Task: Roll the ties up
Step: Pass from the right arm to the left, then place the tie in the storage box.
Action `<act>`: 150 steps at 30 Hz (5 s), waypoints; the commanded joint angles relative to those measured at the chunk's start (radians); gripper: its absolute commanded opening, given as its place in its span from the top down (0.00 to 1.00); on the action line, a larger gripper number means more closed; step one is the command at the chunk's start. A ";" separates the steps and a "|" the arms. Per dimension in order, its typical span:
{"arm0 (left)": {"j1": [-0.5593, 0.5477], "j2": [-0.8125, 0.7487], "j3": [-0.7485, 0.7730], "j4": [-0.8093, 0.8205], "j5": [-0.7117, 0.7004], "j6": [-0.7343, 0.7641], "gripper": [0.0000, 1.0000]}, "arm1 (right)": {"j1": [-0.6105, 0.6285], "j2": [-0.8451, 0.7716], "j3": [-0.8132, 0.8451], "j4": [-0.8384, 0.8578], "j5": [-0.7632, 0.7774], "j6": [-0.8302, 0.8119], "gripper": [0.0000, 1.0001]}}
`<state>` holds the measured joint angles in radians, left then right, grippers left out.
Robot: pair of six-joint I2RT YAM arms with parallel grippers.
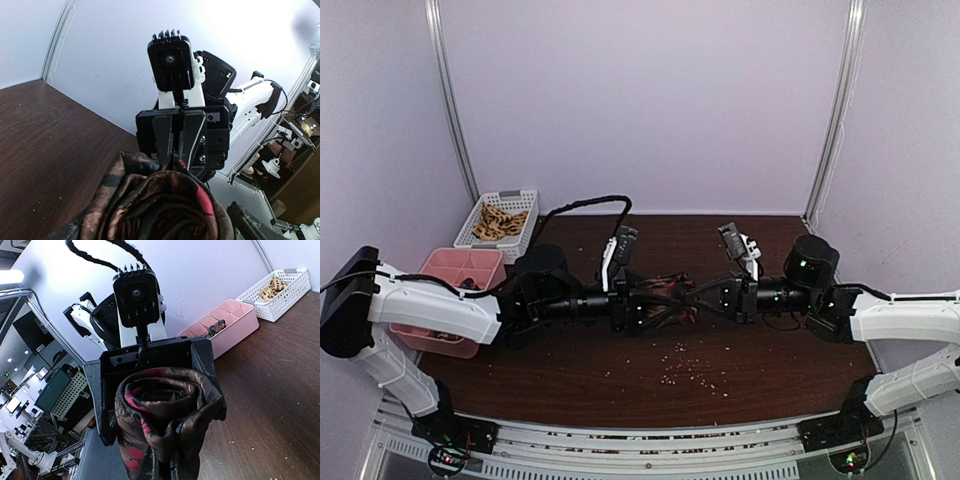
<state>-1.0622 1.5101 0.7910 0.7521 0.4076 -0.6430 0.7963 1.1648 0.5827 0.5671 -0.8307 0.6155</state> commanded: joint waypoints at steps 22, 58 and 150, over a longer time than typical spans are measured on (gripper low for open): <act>-0.013 0.101 0.017 0.247 -0.052 -0.108 0.56 | 0.011 -0.008 0.011 0.056 0.060 0.023 1.00; 0.491 -0.337 0.314 -1.499 -0.186 0.350 1.00 | -0.085 0.126 0.052 -0.046 -0.004 0.032 0.01; 1.155 0.549 0.690 -1.669 -0.555 0.754 0.99 | -0.115 0.276 -0.060 0.242 -0.067 0.216 0.01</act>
<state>0.0910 1.9537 1.5364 -0.9867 0.0463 0.1261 0.6865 1.4368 0.5320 0.7788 -0.8898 0.8196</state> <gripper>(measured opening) 0.390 0.995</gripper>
